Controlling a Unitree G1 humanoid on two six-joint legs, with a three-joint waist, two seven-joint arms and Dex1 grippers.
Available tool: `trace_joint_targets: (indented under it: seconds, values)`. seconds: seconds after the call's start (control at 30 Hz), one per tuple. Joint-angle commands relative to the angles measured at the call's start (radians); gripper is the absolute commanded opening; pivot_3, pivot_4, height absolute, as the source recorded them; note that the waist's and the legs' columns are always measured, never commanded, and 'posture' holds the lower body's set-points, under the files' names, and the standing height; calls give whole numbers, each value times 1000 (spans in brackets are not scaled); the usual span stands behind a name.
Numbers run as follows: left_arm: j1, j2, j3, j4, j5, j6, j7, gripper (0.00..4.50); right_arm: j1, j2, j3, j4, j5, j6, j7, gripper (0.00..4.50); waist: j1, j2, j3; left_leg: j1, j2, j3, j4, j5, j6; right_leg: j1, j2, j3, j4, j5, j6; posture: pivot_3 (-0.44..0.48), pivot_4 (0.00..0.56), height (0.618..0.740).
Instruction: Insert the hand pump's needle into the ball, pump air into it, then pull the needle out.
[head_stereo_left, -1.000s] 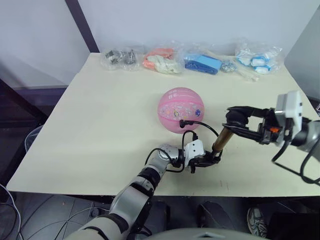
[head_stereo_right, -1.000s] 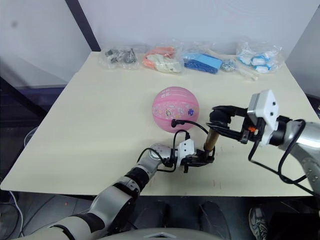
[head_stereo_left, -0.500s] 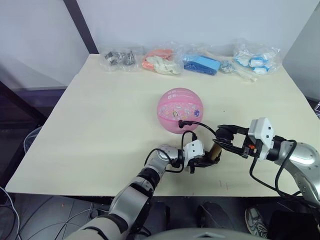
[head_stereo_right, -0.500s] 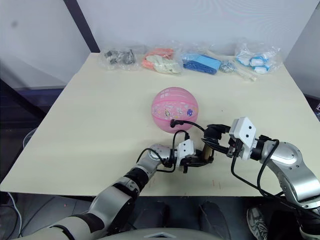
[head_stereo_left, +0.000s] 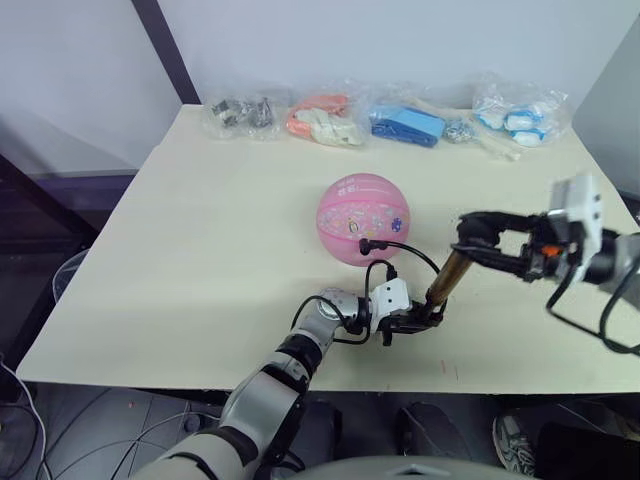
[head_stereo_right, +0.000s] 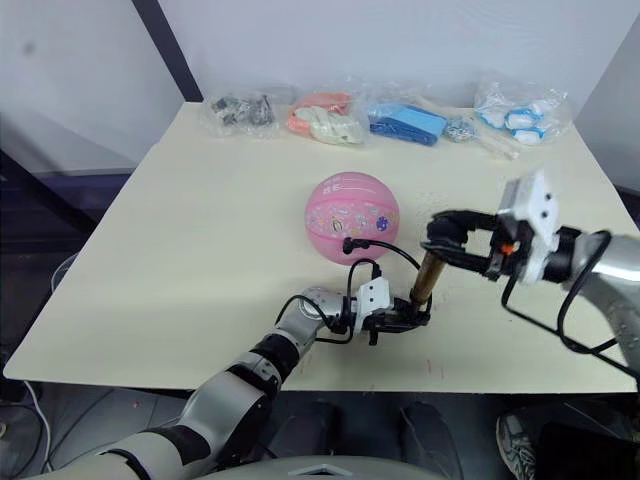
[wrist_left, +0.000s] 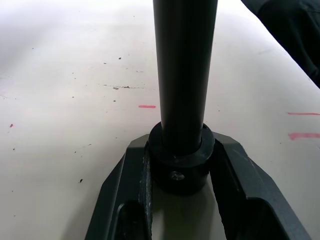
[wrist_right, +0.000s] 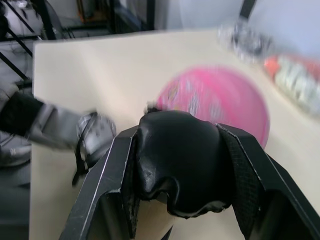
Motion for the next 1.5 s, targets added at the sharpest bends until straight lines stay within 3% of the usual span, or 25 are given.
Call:
trace_joint_targets:
  seconds: [0.03, 0.43, 1.07, 1.5]
  values:
    - [40, 26, -38, 78, 57, 32, 4, 1129, -72, -37, -100, -15, 79, 33, -17, 1960, 0, 0, 0, 0, 0, 0, 0, 0, 0, 0, 0, 0, 0, 0, 0, 0, 150, 740]
    - [38, 28, -35, 84, 50, 37, 2, 1129, -191, -103, -138, 22, 139, 86, -32, 1960, 0, 0, 1, -1, 0, 1, 0, 0, 0, -1, -1, 0, 0, 0, 0, 0, 150, 740]
    - [37, 26, -23, 80, 33, 21, 14, 1129, 133, 126, 178, -8, -195, -148, -51, 1960, -3, -6, -6, 2, 1, 1, 0, 0, 0, 1, 1, 1, 0, 0, 0, 0, 150, 740]
    - [36, 26, -27, 78, 37, 29, 22, 1129, 263, 249, 305, 140, -379, -331, -38, 1960, -7, -7, -9, 3, 1, 2, -1, 0, 0, 2, 1, 1, 0, 0, 0, 0, 150, 740]
